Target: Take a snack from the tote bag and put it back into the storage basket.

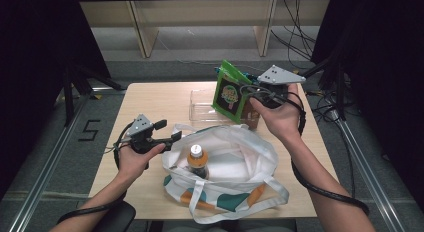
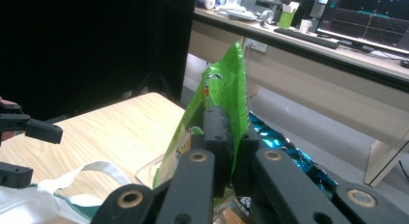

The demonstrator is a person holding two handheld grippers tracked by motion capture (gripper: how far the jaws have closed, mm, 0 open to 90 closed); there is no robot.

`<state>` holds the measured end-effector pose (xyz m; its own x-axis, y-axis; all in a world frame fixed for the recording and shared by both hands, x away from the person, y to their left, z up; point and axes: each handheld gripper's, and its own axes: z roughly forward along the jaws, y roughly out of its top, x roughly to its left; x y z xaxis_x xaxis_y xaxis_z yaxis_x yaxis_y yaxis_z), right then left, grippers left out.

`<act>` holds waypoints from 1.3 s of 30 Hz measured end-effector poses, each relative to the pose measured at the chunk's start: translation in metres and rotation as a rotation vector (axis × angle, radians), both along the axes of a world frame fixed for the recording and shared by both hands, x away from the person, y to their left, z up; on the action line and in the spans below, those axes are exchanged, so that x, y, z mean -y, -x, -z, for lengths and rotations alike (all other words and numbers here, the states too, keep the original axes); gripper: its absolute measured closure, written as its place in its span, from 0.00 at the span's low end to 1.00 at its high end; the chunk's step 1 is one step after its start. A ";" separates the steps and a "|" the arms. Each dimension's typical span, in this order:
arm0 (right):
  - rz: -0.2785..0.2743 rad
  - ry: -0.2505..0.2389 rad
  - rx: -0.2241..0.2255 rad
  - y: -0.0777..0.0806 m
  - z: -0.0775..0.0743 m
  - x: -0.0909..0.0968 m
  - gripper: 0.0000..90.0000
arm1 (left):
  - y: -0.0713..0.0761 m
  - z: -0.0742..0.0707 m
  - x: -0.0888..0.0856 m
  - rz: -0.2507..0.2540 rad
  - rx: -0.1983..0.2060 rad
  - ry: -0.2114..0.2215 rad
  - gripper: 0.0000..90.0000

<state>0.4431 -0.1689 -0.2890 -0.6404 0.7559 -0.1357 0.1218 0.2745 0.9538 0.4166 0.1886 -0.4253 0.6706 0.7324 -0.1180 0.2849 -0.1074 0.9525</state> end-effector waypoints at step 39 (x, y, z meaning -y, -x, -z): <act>0.083 0.026 0.017 -0.049 0.030 -0.009 1.00 | 0.000 0.000 -0.002 -0.007 -0.001 -0.006 0.26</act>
